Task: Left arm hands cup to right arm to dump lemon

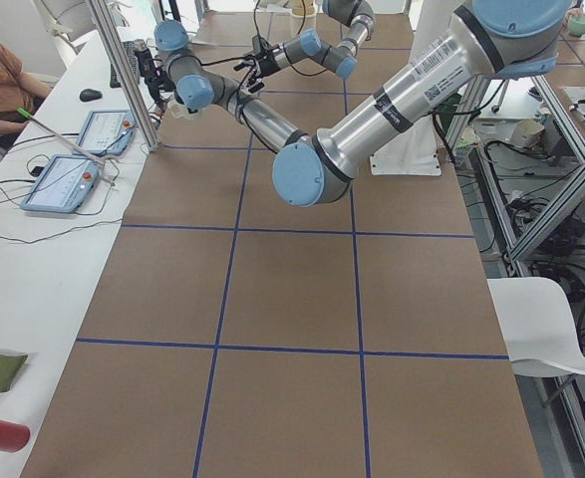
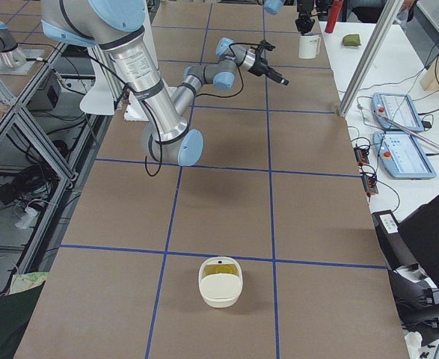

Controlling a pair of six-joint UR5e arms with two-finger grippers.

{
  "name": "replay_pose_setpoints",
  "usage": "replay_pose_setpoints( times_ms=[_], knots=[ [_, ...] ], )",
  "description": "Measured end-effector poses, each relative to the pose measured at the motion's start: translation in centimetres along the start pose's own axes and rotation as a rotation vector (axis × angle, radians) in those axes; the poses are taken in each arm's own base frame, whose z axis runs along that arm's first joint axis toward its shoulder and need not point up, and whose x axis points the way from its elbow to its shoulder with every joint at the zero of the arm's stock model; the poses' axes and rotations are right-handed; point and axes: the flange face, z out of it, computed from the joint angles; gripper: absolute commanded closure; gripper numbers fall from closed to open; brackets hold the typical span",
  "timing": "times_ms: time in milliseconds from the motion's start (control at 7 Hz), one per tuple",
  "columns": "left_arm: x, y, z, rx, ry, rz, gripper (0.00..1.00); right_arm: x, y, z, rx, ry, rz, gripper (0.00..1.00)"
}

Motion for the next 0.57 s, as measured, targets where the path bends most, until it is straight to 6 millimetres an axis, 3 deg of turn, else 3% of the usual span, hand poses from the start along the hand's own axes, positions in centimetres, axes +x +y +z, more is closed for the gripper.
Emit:
replay_pose_setpoints(
  times_ms=[286, 571],
  knots=[
    [-6.1, -4.5, -2.1, 0.09, -0.059, 0.093, 1.0, 6.7, -4.5, 2.7, -0.116, -0.113, 0.14, 0.0],
    [-12.5, -7.0, -2.5, 0.141, -0.146, 0.206, 1.0, 12.6, -7.7, 4.0, -0.248, -0.212, 0.28, 0.0]
  ],
)
